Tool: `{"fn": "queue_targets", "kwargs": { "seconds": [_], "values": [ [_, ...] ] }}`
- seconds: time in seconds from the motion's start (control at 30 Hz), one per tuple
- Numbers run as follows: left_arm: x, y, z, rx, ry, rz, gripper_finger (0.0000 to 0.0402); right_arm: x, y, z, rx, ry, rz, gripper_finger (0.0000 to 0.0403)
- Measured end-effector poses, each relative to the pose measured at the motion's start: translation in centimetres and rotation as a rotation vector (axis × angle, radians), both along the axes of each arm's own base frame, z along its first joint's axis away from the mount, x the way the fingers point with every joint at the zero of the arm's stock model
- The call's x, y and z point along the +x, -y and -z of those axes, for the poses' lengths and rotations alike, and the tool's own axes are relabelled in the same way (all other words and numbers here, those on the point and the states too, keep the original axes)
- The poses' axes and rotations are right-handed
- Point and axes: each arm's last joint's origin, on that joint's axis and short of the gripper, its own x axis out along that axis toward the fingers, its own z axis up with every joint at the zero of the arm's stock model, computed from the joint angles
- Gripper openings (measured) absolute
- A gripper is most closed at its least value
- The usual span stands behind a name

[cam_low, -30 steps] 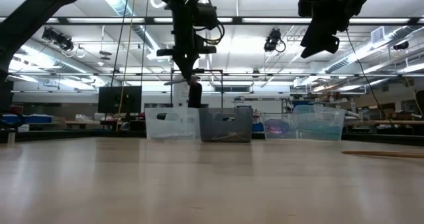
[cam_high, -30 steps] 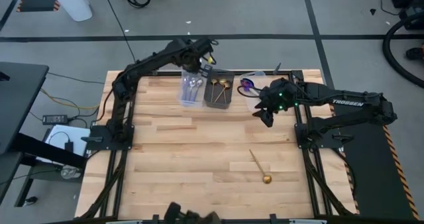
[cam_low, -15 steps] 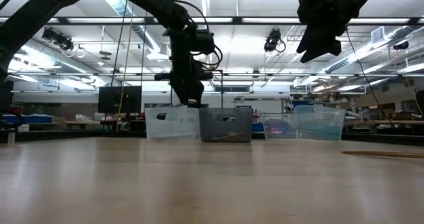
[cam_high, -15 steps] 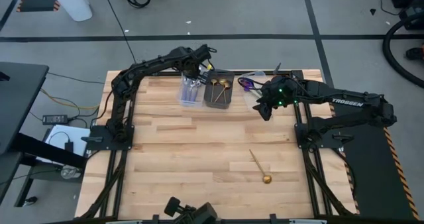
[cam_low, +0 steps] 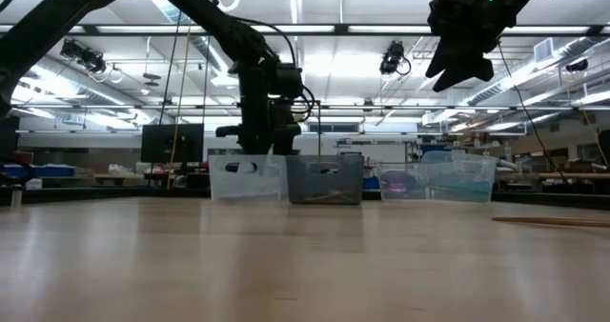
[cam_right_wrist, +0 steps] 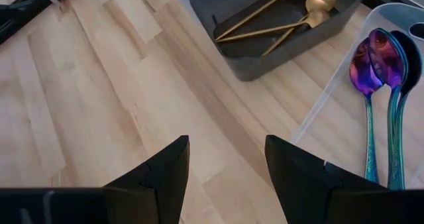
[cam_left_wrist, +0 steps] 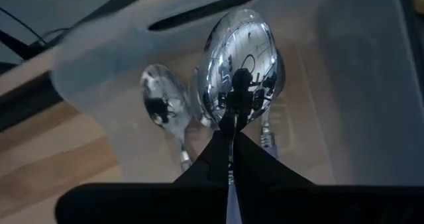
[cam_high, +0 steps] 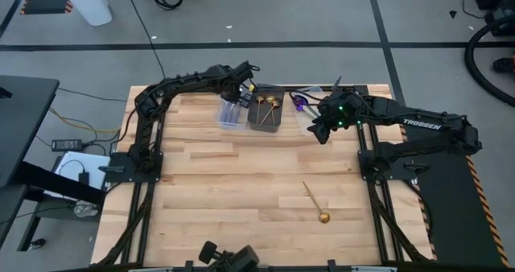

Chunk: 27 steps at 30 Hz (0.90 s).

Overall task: Sort silverware by color (type)
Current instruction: Put the purple spoon into the left transparent bin

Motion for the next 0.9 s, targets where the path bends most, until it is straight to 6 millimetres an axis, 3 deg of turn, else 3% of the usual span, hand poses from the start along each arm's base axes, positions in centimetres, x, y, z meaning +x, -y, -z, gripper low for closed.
{"fn": "queue_targets", "kwargs": {
  "seconds": [0.33, 0.9],
  "values": [
    [-0.7, 0.6, 2.2, -0.057, -0.006, -0.016, 0.0011, 0.0, 0.0, 0.0, -0.002, -0.001, 0.002, 0.0207],
    [-1.2, -0.1, 2.4, -0.054, -0.002, -0.035, 0.0012, 0.0, 0.0, 0.0, -0.001, -0.001, 0.002, 0.0207]
  ]
}}
